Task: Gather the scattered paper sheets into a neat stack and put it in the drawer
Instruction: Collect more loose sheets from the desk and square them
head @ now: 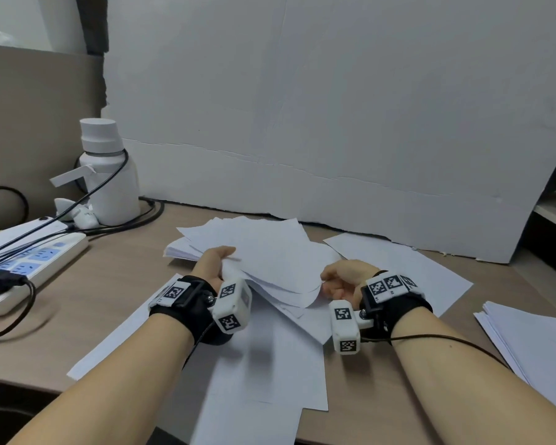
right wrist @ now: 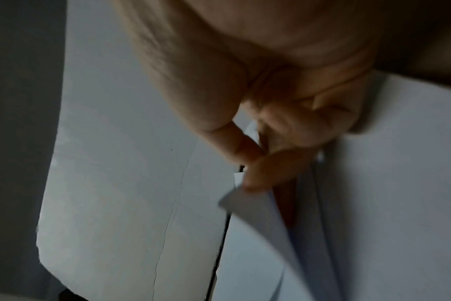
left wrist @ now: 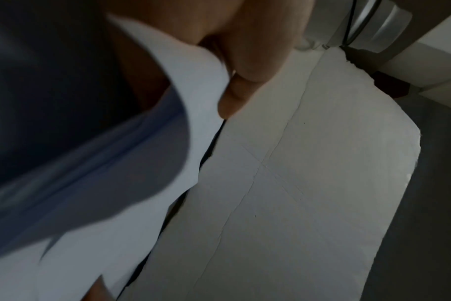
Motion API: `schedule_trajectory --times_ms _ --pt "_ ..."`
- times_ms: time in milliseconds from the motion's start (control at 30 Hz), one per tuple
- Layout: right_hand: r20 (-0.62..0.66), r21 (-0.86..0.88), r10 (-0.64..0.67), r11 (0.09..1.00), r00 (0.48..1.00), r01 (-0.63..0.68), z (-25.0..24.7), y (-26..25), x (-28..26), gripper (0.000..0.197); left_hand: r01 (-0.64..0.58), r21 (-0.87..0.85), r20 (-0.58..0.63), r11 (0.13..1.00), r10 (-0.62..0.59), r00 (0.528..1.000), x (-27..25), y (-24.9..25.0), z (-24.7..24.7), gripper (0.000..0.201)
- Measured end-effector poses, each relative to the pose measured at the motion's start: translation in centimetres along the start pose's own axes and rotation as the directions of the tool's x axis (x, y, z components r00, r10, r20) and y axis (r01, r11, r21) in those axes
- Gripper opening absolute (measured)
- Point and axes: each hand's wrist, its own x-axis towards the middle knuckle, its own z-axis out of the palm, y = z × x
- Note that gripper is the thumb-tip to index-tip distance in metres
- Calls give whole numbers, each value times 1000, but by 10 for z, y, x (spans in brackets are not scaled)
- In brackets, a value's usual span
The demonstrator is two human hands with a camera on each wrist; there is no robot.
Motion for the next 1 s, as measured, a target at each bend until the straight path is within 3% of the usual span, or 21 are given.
schedule_trajectory --times_ms 100,200,267,333,433,500,567,633,700,767,833,900,1000 --pt "145 -27 50 999 988 -47 -5 6 -3 24 -26 4 53 1000 26 998 -3 6 -4 21" --pt "212 -197 92 979 973 -50 -15 8 -3 14 3 140 13 990 -5 1000 3 12 -10 17" --pt "110 -323 65 946 992 -26 -22 6 -5 18 31 258 -32 966 -23 999 9 14 -12 17" --pt "-92 -362 -98 930 991 59 -28 -1 -1 15 7 316 -81 949 20 997 11 17 -12 9" --pt "-311 -493 -407 842 859 220 -26 -13 9 15 -74 300 -123 951 115 986 10 19 -16 13" --pt "-289 -566 -488 781 823 264 -15 -19 12 14 -180 300 -115 937 223 968 11 20 -25 32" --pt "-238 -517 -484 797 842 312 -5 -26 17 24 -270 342 -88 900 316 945 9 21 -35 43" --pt "-165 -472 -463 812 871 342 4 -33 19 17 -344 357 -37 868 381 924 0 23 -44 38" --pt "-82 -466 -417 819 905 335 9 -42 21 48 -401 338 31 852 416 909 -10 26 -51 29" --pt "-10 -366 -386 860 922 356 15 -53 16 57 -424 287 114 859 409 905 -16 30 -59 29" --pt "69 -183 -473 860 879 477 19 -69 13 53 -378 226 171 898 345 923 -17 34 -64 37" --pt "107 -56 -602 791 792 609 21 -88 8 44 -320 193 213 928 279 936 -16 37 -63 41" --pt "181 -163 -681 691 710 704 29 -109 -13 28 -329 212 269 920 269 925 -9 41 -54 48"
